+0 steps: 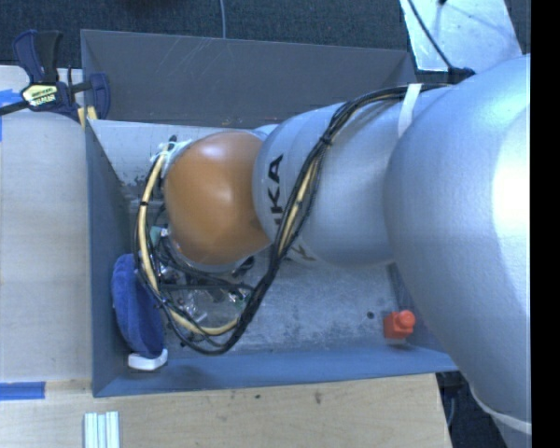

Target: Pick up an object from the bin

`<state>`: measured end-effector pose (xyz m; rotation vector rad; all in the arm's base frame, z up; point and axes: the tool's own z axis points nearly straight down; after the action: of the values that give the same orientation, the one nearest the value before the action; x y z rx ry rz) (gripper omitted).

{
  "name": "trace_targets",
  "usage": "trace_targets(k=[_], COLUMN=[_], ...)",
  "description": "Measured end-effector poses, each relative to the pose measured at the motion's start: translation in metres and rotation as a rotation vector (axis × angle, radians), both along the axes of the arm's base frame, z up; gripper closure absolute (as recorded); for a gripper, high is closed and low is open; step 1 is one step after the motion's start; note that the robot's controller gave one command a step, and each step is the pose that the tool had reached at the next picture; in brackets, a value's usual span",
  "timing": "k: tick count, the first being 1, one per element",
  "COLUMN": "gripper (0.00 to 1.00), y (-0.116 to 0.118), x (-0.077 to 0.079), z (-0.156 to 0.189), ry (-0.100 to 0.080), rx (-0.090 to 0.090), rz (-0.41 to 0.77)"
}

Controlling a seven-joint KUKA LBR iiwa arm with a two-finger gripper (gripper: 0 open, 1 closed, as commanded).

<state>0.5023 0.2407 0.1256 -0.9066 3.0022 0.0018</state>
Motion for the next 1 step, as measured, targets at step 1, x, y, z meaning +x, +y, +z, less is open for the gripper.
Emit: trace_targets(k=[1], gripper=[0.0], y=[-0.0081], x=[-0.0144], z=[-0.0192], ry=[-0.008], rx=[-0.003], rz=[0.289])
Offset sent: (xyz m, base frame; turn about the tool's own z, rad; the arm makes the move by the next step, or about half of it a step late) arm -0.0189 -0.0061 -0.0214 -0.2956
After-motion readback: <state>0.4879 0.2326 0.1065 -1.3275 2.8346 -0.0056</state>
